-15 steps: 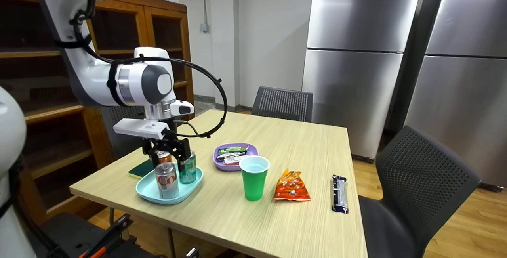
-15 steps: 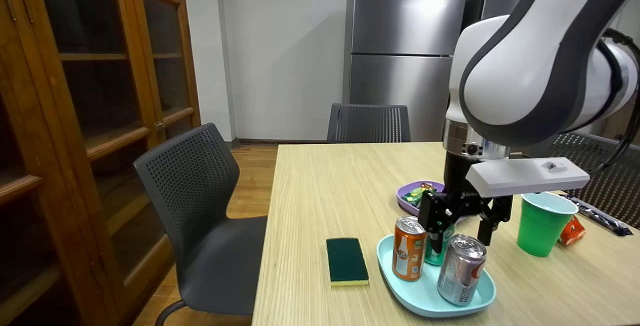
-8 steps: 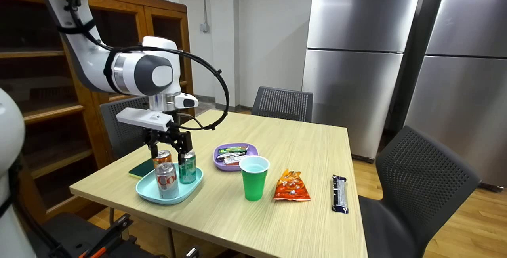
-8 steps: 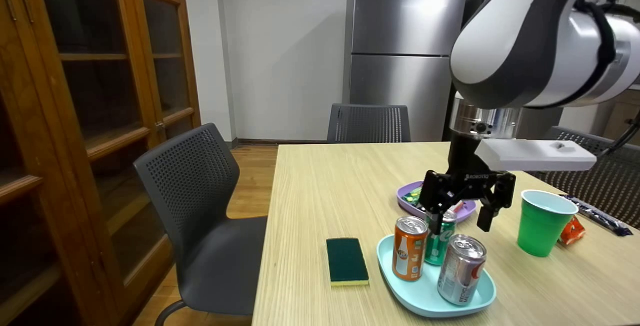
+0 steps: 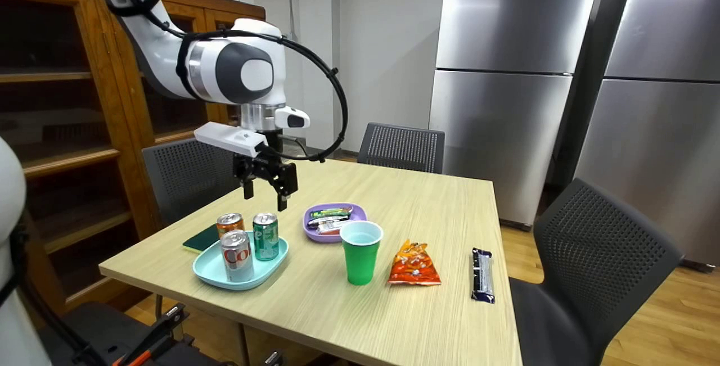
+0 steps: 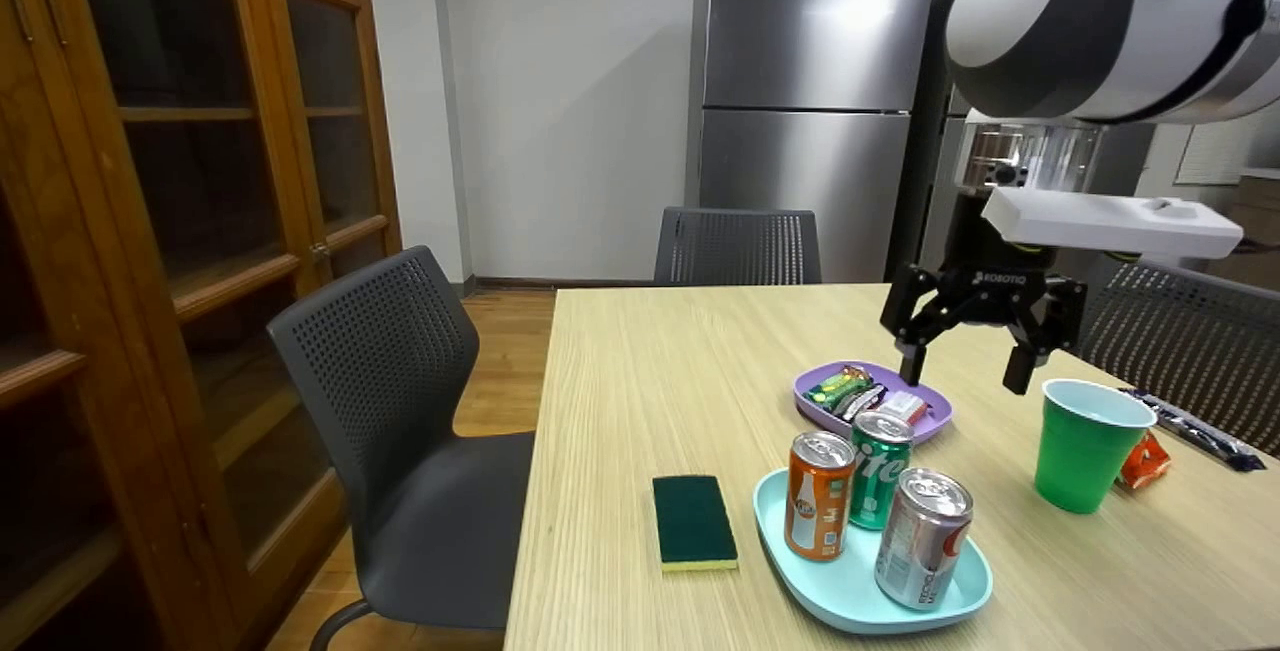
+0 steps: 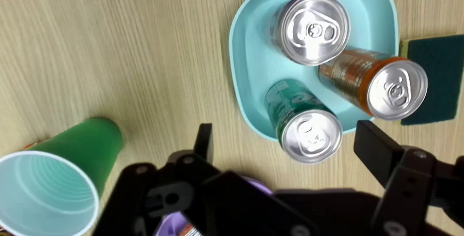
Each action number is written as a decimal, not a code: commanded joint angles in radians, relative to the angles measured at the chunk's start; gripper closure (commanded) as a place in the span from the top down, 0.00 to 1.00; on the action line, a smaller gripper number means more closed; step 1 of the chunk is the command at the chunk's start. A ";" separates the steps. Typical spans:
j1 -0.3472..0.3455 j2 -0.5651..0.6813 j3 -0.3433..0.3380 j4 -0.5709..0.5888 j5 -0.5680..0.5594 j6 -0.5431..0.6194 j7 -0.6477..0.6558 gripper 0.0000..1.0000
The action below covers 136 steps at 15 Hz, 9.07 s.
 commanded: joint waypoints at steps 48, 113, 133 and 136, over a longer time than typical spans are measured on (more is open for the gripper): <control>-0.420 0.485 -0.284 0.676 0.000 -0.099 -0.199 1.00; -0.559 1.002 -0.162 1.164 -0.141 -0.131 -0.564 0.66; -0.570 0.795 -0.086 1.019 -0.114 -0.155 -0.696 0.06; -0.558 0.732 -0.057 0.959 -0.096 -0.168 -0.693 0.06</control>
